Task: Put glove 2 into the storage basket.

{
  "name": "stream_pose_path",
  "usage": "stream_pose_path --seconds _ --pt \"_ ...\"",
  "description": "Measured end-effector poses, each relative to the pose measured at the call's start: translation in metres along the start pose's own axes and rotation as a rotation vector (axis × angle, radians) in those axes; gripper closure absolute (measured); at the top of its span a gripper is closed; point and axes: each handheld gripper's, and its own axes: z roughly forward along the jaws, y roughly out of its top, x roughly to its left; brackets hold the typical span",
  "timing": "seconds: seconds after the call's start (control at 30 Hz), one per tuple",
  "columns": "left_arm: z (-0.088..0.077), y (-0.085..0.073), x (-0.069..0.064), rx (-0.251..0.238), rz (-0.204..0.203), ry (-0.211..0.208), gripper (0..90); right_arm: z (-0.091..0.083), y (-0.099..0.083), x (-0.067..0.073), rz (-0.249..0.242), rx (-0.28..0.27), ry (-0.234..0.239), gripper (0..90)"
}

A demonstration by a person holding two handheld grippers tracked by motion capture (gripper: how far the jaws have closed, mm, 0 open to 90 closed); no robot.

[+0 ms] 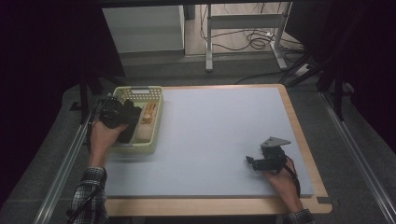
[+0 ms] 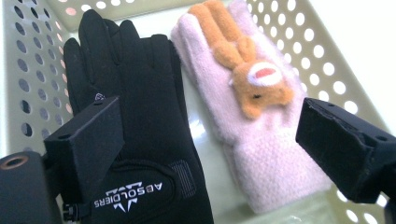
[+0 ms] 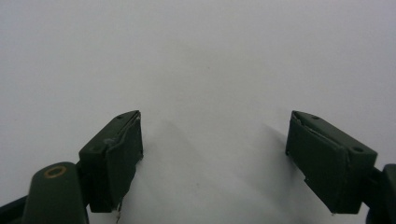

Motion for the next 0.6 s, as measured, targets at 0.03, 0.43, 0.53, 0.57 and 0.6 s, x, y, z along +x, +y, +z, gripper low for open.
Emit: stream_pose_path --seconds 0.03,0.43,0.53,0.57,0.6 --pt "-0.001 -0.001 0.0 -0.003 0.003 -0.004 8.0 0.0 0.0 0.0 0.0 0.0 0.0 18.4" --pt "-0.012 -0.011 -0.011 -0.041 0.054 -0.038 4.9 0.0 0.0 0.0 -0.001 0.003 -0.002 18.2" --pt "-0.016 -0.014 -0.015 -0.045 0.076 -0.041 4.0 0.0 0.0 0.0 -0.001 0.003 -0.003 18.2" --pt "-0.017 -0.015 -0.017 -0.047 0.081 -0.043 3.7 0.0 0.0 0.0 -0.002 0.003 -0.003 18.2" --pt "-0.019 -0.016 -0.018 -0.051 0.09 -0.045 3.5 0.0 0.0 0.0 -0.001 0.003 -0.003 18.1"
